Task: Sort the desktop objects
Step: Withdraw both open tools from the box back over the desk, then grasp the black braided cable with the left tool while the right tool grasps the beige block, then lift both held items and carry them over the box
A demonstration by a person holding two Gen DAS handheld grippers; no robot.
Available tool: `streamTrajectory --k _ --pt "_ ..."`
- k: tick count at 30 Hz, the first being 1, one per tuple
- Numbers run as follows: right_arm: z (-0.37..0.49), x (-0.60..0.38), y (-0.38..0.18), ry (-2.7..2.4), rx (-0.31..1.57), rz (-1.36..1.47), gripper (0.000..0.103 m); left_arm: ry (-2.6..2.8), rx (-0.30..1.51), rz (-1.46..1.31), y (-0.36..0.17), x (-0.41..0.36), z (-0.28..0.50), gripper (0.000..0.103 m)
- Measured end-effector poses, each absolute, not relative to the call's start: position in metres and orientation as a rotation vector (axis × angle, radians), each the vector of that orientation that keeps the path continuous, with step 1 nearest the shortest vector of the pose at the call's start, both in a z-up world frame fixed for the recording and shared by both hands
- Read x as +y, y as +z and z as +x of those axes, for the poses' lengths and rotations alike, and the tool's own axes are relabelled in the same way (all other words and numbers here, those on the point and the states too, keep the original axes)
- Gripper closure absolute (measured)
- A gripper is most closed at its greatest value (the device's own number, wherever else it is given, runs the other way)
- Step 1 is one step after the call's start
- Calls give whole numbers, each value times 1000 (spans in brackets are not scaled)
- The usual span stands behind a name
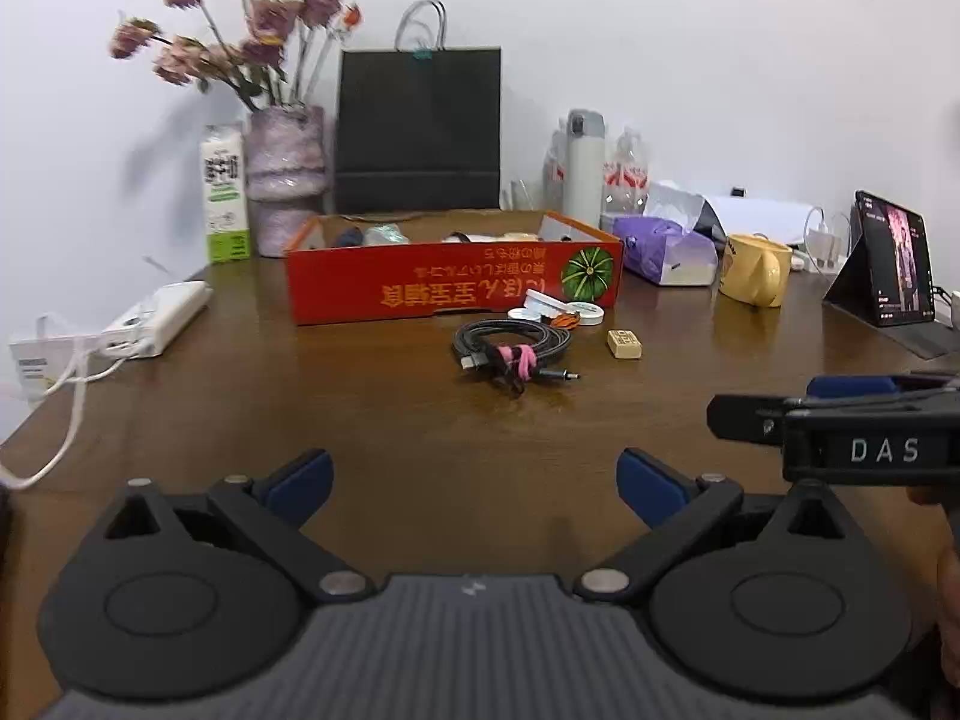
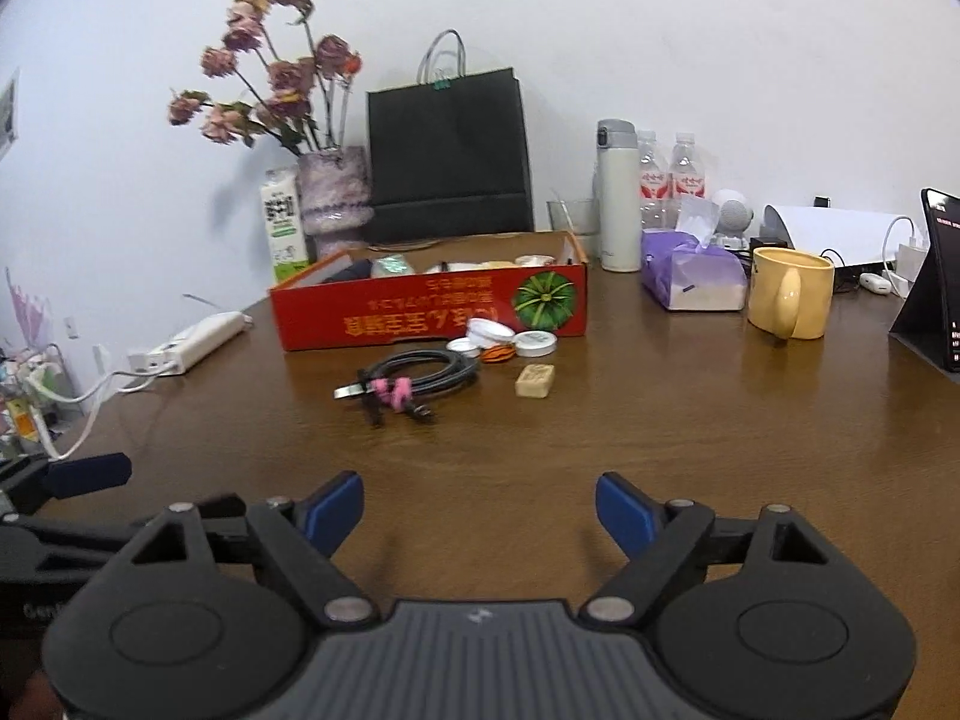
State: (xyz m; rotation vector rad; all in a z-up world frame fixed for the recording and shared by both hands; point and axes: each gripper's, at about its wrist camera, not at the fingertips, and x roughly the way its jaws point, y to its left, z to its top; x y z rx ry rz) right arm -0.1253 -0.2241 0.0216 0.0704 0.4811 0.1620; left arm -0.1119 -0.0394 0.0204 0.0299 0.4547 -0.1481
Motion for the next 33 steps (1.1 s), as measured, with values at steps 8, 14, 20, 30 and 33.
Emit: streamTrajectory --k 8,14,20,30,33 --pt "-48 -234 32 120 496 1 20 -123 469 -46 38 -31 -10 3" --pt "20 -232 32 120 523 -53 28 -179 551 5 34 -40 66 9" --pt "81 -230 1 195 665 -25 68 -273 655 109 8 -63 105 89" --pt "73 -224 -2 204 627 -51 93 -234 552 80 20 -56 85 92" --pt "70 -227 1 214 605 -35 93 -197 461 51 40 -50 63 93"
